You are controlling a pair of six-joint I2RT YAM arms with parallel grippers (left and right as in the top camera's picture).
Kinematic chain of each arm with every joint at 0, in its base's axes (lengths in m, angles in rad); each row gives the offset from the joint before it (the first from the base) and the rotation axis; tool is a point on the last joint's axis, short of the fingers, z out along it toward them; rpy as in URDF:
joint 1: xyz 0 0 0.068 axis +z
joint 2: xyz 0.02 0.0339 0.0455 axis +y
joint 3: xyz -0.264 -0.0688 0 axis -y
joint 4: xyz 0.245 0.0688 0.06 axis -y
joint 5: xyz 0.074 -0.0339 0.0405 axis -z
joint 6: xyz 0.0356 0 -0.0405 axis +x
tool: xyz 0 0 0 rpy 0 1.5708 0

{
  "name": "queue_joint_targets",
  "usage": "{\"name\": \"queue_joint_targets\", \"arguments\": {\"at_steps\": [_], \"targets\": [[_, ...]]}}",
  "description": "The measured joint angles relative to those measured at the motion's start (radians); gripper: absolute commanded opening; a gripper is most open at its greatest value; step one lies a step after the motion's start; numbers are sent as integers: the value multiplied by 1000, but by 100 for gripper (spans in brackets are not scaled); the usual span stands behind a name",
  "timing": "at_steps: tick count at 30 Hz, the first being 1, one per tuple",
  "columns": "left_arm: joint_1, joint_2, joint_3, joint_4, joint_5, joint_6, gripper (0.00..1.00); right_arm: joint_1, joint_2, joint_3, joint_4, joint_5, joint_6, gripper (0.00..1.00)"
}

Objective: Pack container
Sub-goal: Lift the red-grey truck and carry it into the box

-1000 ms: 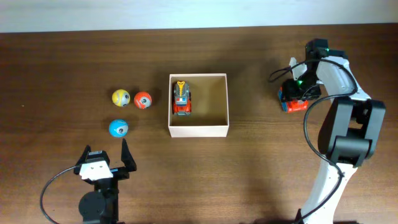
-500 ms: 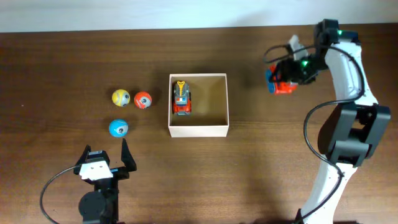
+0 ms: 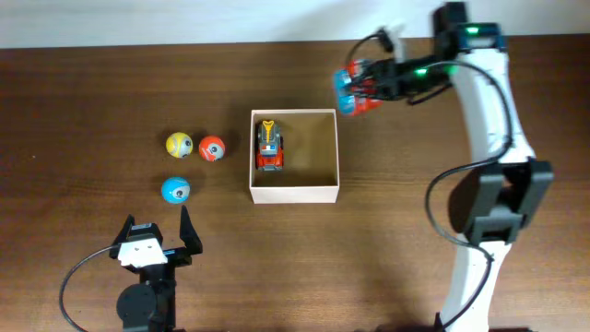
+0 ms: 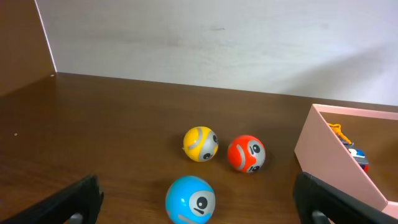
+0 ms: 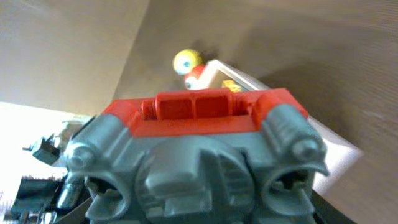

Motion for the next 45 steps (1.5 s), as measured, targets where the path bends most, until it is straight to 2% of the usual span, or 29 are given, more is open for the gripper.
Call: {"name": "queue_joint_targets", "arguments": {"at_steps": [6, 12, 19, 28, 34, 45], "targets": [[0, 0, 0, 0, 0, 0, 99, 180, 0, 0, 64, 63, 31, 47], [0, 0, 0, 0, 0, 0, 99, 339, 0, 0, 117, 347, 182, 48], [0, 0, 0, 0, 0, 0, 99, 480, 0, 0, 169, 748, 430, 49], [0, 0, 0, 0, 0, 0, 99, 531, 0, 0, 194, 1090, 675, 49], [0, 0, 0, 0, 0, 0, 99, 530, 0, -20, 206, 1176, 723, 49], [0, 0, 0, 0, 0, 0, 99, 530, 0, -82, 207, 1197, 774, 49]]}}
